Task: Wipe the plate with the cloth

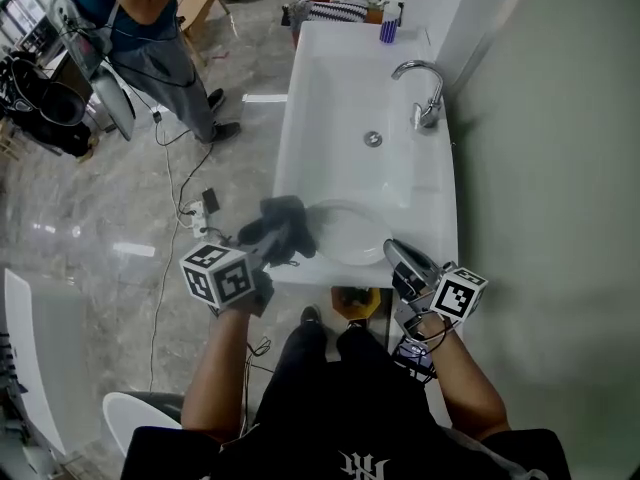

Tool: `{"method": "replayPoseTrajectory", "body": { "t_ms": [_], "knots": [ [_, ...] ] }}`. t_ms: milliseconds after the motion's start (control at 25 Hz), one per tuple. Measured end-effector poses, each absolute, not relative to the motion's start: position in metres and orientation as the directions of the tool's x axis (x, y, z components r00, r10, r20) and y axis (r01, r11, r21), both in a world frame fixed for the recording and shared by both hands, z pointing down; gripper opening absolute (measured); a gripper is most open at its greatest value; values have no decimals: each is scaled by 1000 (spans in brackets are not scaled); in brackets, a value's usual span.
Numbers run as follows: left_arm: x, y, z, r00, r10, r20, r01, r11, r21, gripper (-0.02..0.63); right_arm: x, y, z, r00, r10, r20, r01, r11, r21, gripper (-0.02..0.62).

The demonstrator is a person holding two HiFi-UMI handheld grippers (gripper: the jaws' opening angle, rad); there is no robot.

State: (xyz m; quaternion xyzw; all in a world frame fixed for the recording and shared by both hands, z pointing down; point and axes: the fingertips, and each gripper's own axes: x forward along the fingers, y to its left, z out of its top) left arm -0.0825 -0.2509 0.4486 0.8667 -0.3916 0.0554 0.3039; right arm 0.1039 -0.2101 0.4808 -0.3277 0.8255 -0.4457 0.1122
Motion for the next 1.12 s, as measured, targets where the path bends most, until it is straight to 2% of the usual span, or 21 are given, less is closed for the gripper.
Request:
{"method": "replayPoseTrajectory", "body": {
  "t_ms": [240,400,640,1120],
  "knots": [
    [42,-209,425,871,-421,252,-489,-697,524,66,96,-211,469,-755,-648,105,-498,462,-734,9],
    [72,-218,436,879,-391,272,-476,-716,510,66,89,-211,458,-766,-635,103,-529,530,-663,9],
    [46,-235,454,837,-431,336,-546,-684,483,66,98,-208,459,-775,-627,83,-498,525,-690,9],
    [-72,-255,481,680,-602,418,-729,-496,472,66,89,-203,465,-799,-597,72,-434,489,-757,11]
  ]
}}
